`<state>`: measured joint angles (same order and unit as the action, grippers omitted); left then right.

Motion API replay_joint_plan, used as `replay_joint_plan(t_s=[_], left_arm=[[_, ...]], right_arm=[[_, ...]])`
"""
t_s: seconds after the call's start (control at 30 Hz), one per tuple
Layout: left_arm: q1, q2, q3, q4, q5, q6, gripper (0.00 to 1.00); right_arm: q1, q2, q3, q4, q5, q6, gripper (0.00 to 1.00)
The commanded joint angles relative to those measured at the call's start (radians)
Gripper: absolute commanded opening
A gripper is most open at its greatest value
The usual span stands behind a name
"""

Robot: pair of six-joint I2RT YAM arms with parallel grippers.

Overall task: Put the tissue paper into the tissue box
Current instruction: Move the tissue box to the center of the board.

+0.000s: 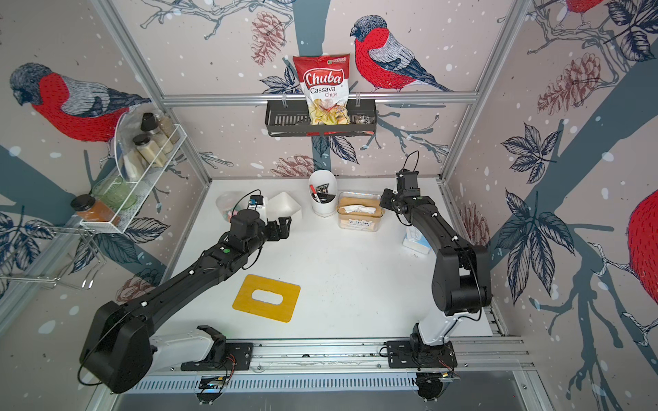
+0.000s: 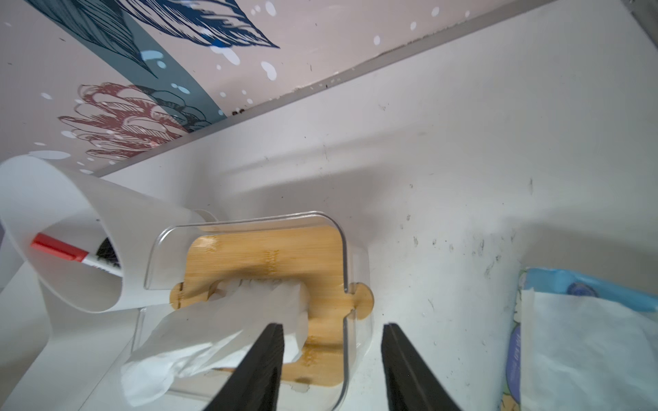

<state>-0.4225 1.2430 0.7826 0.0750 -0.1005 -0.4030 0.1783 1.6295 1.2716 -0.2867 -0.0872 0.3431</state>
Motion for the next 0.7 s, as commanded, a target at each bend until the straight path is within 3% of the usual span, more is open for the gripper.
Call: replay_joint_plan(t_s=[0.0,0.17,0.27,0.43,0.67], left_arm=[[0.092,-0.018,-0.038,0.081,0.003,-0.103,0.94],[0.251,-0.035,-0.119,0.171,-0.013,-0.202,0.91],[0.292,0.032,-0.097,0.162,-0.060,-0.200,0.90],[0.301,0.160,-0.052,0.174,-0.073,-0.169,0.85],[0.303,0.307,0.007,0.187,-0.012,-0.135,0.69]], right_arm=[[0.037,-0.086,-0.060,0.047,0.011,-0.016,0.54],[0.122,-0.180,-0.116,0.055,0.048,-0.030,0.59],[0.157,-0.192,-0.115,0.051,0.047,-0.036,0.60],[0.179,-0.189,-0.113,0.048,0.032,-0.036,0.62],[0.185,-0.188,-0.143,0.058,0.018,-0.028,0.64]])
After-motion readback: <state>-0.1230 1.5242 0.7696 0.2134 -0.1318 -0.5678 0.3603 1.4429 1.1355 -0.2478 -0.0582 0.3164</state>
